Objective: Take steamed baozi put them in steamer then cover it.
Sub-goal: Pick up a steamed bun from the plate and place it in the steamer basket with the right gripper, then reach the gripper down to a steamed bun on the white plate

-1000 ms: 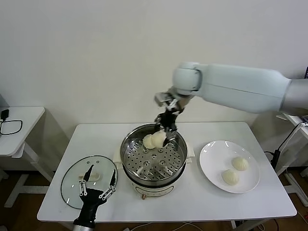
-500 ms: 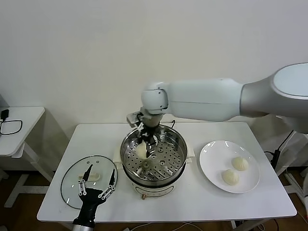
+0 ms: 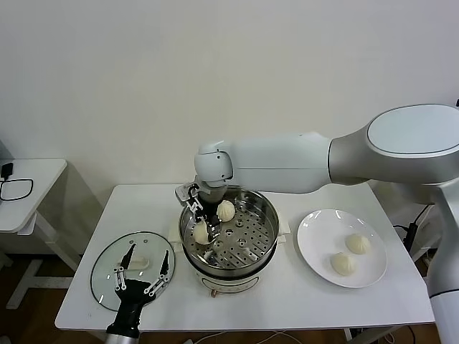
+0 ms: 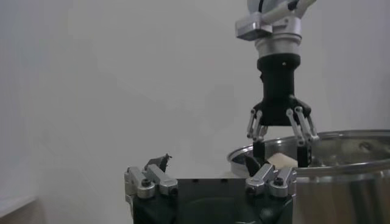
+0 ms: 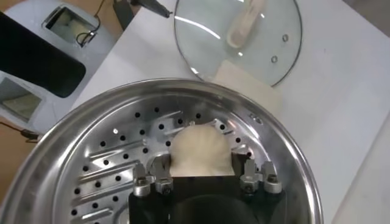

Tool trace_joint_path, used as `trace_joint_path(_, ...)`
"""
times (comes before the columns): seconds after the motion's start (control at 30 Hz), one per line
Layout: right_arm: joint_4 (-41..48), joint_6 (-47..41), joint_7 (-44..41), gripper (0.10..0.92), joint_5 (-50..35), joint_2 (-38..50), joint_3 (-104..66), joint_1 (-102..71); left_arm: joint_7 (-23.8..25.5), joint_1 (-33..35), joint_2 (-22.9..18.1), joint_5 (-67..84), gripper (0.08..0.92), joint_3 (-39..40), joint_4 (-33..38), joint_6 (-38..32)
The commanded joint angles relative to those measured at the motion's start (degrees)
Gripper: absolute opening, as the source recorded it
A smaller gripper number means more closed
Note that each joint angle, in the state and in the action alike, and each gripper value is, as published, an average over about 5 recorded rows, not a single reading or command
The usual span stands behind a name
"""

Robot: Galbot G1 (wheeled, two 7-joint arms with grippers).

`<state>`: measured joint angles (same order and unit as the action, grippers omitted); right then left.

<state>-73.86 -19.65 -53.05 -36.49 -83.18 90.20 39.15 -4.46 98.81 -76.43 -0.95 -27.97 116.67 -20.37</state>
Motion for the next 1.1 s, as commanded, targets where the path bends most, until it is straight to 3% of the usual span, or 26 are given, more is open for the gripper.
trace_joint_path(0.03,0.09,-0.36,1.09,0.729,1.03,-0.82,0.00,-1.39,-0.04,0.09,-0.04,0.02,0.823,-0.10,0.06,0.04)
trace_joint_path(0.27,-3.56,-0.08,0.27,0.819,2.29,3.77,-2.20,0.75,-0.07,0.33,-0.19,0.01,0.823,-0.23,0.26,0.09)
trace_joint_path(0.53,-10.35,4.70,-9.31,0.823,8.42,22.88,-7.96,7.58,-0.07,0.45,-0.16,-0.09,0.823,-0.05,0.60,0.22)
trace_joint_path(0.83,-6.26,15.53,-21.46,0.823,18.25,42.99,-9.96,6.92,-0.02,0.59,-0.10,-0.32,0.823,0.35,0.50,0.18)
trace_joint_path(1.1,0.65,20.32,-23.04,0.823,27.32,50.10,-11.54,-5.81,0.01,1.23,-0.30,-0.59,0.823,0.40,0.73,0.15)
